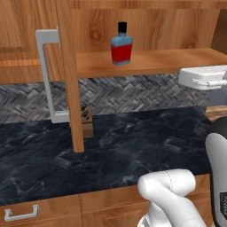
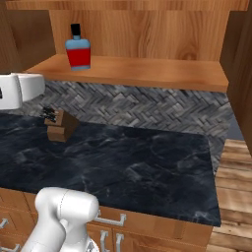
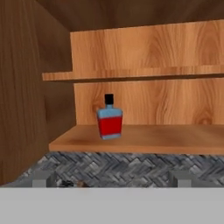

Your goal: Get the candle and the liquor from the cabinet and move them to the dining counter.

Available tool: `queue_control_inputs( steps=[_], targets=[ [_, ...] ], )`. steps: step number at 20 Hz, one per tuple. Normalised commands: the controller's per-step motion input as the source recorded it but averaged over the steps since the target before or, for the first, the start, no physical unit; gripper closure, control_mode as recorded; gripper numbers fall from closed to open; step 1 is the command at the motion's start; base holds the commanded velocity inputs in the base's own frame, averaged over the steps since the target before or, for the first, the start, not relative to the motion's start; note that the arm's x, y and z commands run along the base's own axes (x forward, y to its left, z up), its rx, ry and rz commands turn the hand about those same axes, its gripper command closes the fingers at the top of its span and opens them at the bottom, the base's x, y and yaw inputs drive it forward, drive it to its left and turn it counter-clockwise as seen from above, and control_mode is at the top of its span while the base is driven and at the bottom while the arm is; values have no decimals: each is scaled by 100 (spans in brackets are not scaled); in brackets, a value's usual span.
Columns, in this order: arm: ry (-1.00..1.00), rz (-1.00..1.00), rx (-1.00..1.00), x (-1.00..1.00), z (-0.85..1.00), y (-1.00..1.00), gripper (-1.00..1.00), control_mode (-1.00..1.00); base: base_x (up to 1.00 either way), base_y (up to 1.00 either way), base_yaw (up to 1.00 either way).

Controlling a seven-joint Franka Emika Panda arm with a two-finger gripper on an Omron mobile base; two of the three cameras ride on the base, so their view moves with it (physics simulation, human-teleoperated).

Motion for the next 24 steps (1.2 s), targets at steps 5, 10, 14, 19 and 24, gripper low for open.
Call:
queue_control_inputs(
  steps=[5, 10, 14, 19, 24],
  targets=[
    [-5, 0, 0, 4, 36, 15, -100, -100, 0, 0, 0],
    [-1, 0, 0, 16, 13, 1, -100, -100, 0, 0, 0],
    [0, 0, 0, 24, 0, 0, -100, -100, 0, 0, 0],
    [0, 0, 0, 16, -4, 0, -100, -100, 0, 0, 0],
    [0, 0, 0, 26, -2, 0, -100, -100, 0, 0, 0]
  ],
)
